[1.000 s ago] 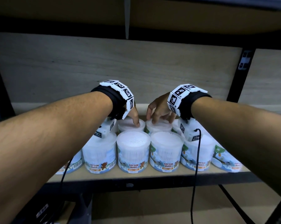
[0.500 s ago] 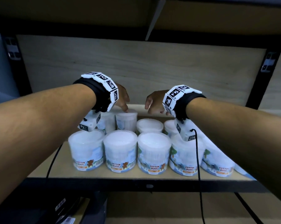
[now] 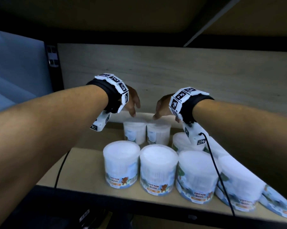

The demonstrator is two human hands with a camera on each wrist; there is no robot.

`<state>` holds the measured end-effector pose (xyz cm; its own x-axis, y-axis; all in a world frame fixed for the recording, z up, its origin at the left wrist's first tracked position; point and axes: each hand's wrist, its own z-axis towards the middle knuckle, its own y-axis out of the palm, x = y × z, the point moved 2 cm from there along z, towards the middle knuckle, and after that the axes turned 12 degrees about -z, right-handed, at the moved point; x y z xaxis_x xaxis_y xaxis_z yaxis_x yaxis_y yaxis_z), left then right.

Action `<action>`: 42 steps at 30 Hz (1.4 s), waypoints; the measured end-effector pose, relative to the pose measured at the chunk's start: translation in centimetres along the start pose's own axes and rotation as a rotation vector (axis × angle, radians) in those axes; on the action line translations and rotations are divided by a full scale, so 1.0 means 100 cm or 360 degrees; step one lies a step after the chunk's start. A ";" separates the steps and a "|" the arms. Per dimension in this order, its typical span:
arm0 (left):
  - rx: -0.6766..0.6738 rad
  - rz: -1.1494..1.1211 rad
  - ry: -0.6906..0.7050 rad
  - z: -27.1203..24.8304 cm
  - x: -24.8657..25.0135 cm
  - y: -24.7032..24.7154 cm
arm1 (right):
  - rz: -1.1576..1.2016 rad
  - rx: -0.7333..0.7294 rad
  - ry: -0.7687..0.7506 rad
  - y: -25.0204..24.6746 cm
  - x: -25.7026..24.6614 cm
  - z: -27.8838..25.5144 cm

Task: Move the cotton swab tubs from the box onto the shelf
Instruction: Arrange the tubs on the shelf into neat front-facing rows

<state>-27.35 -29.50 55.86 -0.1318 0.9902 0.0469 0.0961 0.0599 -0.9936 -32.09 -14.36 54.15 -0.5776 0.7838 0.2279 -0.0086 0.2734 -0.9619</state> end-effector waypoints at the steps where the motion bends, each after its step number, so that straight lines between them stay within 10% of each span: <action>1: -0.0002 -0.0016 0.0014 0.002 -0.001 0.002 | -0.0013 0.0017 -0.0038 0.000 -0.001 0.003; 13: -0.0256 -0.0006 0.0051 0.044 -0.010 0.051 | -0.0312 -0.0031 0.0073 0.030 -0.006 0.092; 29: -0.0306 -0.0499 -0.0169 0.039 -0.018 0.057 | -0.0366 -0.0179 -0.0113 0.018 -0.032 0.035; 42: -0.0035 -0.0156 -0.0275 0.064 -0.030 0.066 | -0.0113 -0.0061 -0.0097 0.022 -0.028 0.024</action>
<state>-32.62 -32.83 48.48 -0.3091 0.9431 0.1228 0.0960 0.1594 -0.9825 -32.44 -17.26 50.99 -0.6252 0.7267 0.2846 -0.0206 0.3491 -0.9369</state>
